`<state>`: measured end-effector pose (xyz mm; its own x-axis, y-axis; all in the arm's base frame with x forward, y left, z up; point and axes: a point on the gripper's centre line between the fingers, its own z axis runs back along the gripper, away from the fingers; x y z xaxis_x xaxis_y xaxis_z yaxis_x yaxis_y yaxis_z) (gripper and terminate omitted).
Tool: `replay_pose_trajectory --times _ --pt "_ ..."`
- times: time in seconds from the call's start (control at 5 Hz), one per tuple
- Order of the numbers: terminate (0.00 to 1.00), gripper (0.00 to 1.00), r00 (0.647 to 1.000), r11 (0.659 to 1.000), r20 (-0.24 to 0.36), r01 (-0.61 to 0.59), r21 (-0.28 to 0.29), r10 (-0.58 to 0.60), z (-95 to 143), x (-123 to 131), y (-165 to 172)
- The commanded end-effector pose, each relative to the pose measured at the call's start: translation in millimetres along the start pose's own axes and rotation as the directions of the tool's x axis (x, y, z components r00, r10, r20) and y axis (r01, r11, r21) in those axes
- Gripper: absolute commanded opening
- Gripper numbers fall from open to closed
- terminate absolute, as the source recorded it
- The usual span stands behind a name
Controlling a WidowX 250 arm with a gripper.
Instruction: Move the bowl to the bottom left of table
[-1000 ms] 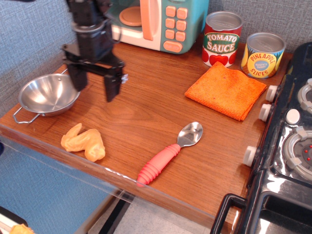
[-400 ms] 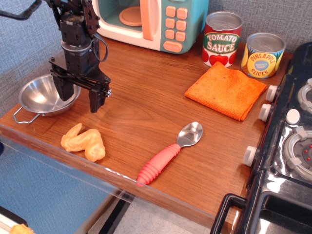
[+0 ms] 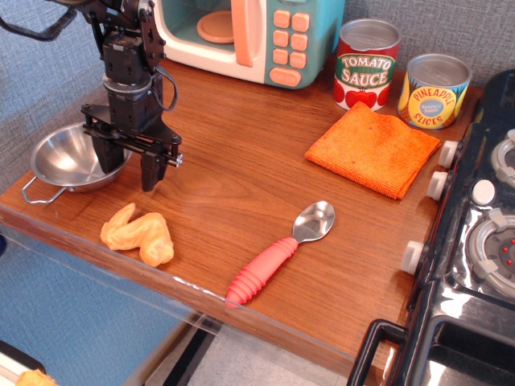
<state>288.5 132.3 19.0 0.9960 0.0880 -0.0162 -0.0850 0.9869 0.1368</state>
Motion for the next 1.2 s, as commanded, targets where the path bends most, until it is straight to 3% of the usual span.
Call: replay_pose_trajectory --times 0.0,0.2,0.6,0.8,1.0 --pt "0.00 0.00 0.999 1.000 0.038 -0.024 0.000 0.024 11.9 3.6 9.5" --pt "0.00 0.00 0.998 1.000 0.059 -0.028 0.013 0.027 22.0 3.7 9.0" --pt "0.00 0.00 0.963 0.998 0.266 -0.020 -0.059 0.035 91.9 30.4 -11.2" --pt "0.00 0.00 0.950 0.993 0.309 0.070 -0.097 -0.037 108.2 55.1 -43.4" --pt "0.00 0.00 0.948 0.985 0.305 0.133 -0.107 -0.095 107.0 72.8 -74.0"
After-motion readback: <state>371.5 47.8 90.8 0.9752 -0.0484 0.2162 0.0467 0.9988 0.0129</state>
